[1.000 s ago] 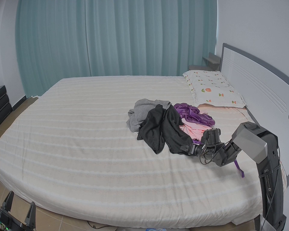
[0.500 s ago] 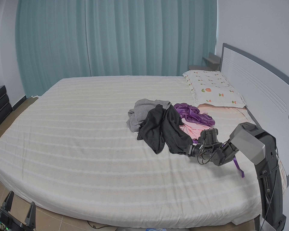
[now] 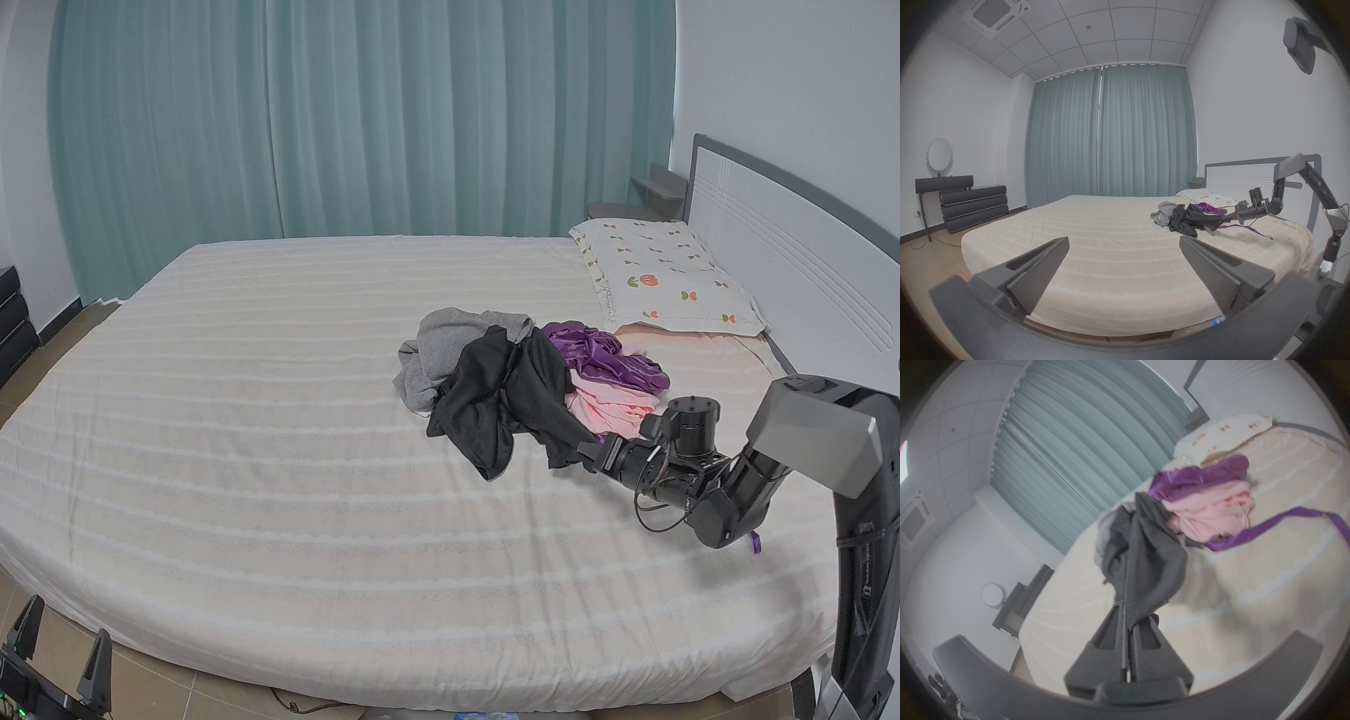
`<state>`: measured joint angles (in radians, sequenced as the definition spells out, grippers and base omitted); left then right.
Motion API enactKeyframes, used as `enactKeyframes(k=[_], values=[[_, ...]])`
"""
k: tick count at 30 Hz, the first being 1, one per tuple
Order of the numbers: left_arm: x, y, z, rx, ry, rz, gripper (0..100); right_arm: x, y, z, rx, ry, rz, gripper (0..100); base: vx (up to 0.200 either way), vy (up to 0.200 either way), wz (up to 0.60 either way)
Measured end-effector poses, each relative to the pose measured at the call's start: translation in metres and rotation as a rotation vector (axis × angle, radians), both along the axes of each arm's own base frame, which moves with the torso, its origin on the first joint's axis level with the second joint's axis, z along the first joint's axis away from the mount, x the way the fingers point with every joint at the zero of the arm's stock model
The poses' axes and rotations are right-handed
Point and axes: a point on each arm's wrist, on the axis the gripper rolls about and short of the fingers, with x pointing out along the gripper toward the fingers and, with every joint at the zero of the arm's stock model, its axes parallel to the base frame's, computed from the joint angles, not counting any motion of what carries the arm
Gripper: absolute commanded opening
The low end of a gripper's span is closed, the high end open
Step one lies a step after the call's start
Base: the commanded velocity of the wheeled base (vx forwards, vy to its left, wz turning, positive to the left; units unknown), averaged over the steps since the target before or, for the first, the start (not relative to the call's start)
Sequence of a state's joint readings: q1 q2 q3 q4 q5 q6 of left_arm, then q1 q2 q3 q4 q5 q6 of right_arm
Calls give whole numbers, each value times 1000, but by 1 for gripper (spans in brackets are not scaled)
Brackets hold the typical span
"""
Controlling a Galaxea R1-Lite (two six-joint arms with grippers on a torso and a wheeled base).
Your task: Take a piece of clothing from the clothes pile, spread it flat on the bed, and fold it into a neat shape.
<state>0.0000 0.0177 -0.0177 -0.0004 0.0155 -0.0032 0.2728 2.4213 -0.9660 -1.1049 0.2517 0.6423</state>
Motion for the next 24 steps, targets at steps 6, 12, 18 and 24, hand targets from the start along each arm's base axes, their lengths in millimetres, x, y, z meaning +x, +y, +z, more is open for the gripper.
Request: enactKeyframes(k=[6,12,18,24], values=[[0,-1,0,3,-1,-27,100,-42,-2,55,78,-144,26,0,0,0,0],[-2,-1,10,-9,-53,-64,100,-81,-3,102,119,-236,62,0,0,0,0],[-6,-3,61,-9,-123,-142,100,-112,6,143,166,-344,119,0,0,0,0],[22,-5,93,-11,-14,-226,100,-135,12,175,206,-434,165,0,0,0,0]])
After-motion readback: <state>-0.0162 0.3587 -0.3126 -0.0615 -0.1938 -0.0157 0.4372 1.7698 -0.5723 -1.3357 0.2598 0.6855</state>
